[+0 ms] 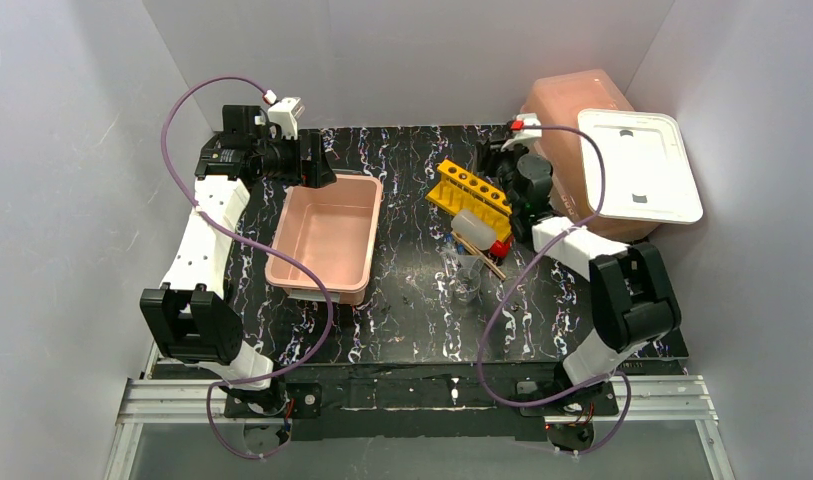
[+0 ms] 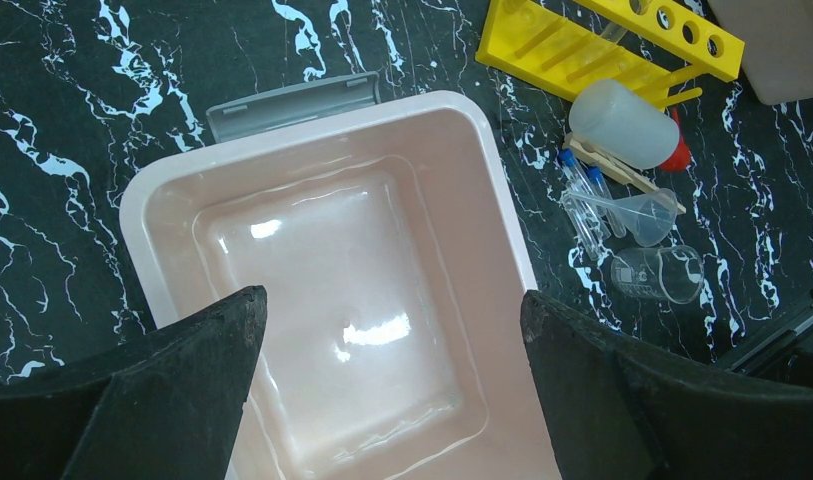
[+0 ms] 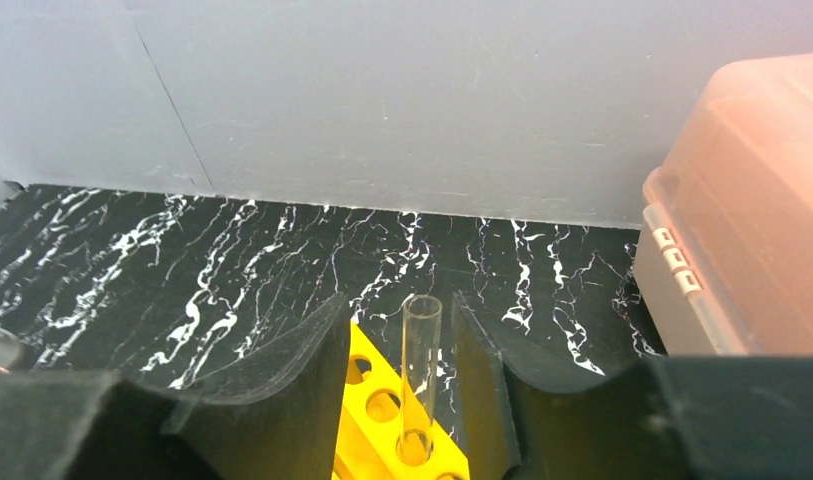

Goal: Organize the chemistry lab equipment

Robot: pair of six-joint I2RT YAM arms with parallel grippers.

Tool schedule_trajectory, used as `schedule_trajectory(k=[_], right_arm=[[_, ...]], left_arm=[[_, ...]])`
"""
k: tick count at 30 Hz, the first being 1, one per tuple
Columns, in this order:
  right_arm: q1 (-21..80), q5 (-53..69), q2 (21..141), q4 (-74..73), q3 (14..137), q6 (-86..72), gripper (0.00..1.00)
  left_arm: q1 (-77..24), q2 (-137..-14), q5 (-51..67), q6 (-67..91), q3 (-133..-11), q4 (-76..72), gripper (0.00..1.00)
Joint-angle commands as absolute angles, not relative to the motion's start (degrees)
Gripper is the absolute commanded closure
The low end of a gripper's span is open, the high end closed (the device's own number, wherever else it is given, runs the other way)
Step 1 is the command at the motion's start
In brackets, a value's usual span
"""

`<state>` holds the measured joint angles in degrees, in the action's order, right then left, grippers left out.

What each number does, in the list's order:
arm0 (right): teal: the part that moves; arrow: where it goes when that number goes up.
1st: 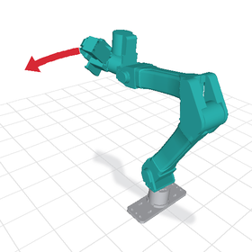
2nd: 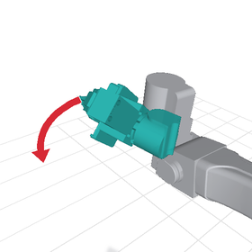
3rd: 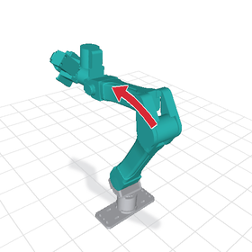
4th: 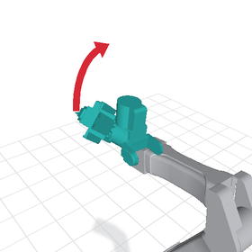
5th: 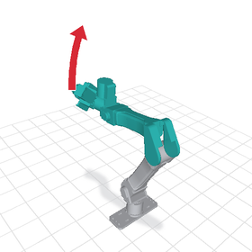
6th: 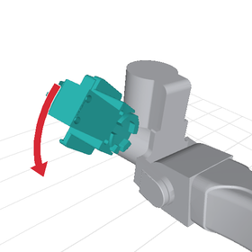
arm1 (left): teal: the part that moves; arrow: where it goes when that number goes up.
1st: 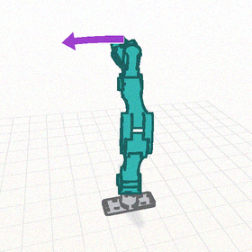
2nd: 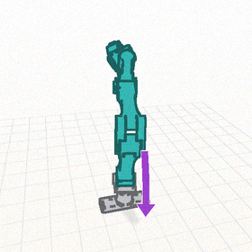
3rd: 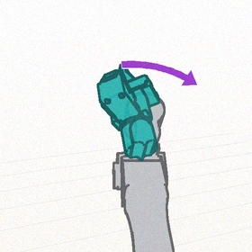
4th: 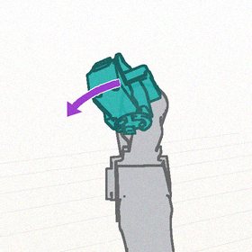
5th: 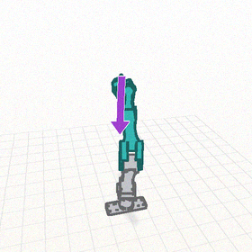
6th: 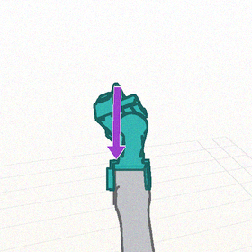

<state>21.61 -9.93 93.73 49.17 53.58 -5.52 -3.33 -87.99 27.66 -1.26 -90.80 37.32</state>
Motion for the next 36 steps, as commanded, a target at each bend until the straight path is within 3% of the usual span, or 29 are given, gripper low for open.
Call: schedule_trajectory(k=[1, 6, 10, 15, 25, 36], right_arm=[[19.0, -6.8, 87.3, 37.3, 59.8, -9.4, 0.53], [16.2, -3.9, 85.1, 27.0, 63.7, -11.3, 0.53], [13.6, 1.2, 88.3, 7.3, 76.5, -12.9, 0.52], [13.5, 5.0, 94.7, -6.8, 88.2, -11.8, 0.51], [13.6, 12.9, 102.6, -11.4, 94.6, -13.5, 0.36], [13.6, 15.7, 111.0, -10.3, 101.4, -17.1, 0.34]], left_arm=[[-3.1, -86.7, 27.7, -1.1, -91.4, 37.3, 0.02], [-2.9, -87.9, 27.7, -0.5, -90.9, 37.3, 0.02], [-3.0, -88.2, 28.0, -0.4, -90.5, 36.3, 0.02], [-2.9, -88.5, 27.6, 0.8, -89.7, 35.2, 0.02], [-2.7, -89.6, 27.7, 1.3, -87.6, 33.8, 0.02], [-2.0, -89.2, 28.3, 1.2, -87.2, 33.6, 0.02]])
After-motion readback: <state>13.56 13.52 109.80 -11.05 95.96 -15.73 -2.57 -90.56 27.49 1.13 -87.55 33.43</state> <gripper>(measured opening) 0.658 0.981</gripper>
